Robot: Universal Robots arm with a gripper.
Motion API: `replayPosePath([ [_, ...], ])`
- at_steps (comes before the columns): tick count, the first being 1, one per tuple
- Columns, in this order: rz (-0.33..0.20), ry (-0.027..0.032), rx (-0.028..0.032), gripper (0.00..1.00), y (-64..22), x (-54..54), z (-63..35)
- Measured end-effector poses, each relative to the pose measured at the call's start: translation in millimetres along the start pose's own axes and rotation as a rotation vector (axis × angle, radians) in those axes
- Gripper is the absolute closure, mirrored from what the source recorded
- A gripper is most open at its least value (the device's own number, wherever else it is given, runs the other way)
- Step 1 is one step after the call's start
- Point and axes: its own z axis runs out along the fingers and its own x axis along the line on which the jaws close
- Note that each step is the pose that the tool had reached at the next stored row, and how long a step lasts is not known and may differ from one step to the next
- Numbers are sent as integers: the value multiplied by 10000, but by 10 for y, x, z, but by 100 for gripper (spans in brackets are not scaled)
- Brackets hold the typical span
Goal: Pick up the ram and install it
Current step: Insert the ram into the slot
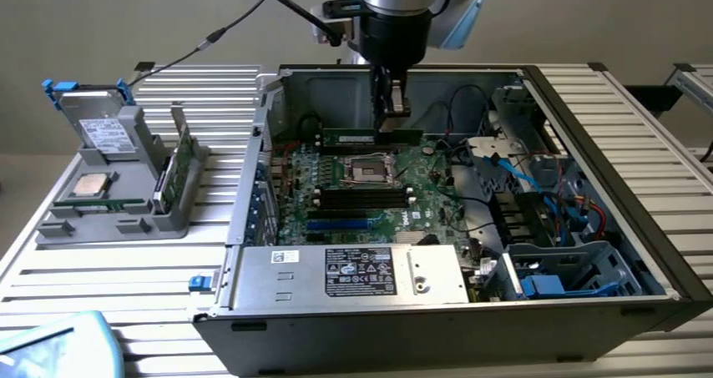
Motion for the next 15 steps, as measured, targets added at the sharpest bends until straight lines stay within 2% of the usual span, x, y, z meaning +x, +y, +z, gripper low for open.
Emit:
replayPosePath([
  [8,-91,0,1,86,26,9,140],
  [15,-167,0,-42,86,34,77,202],
])
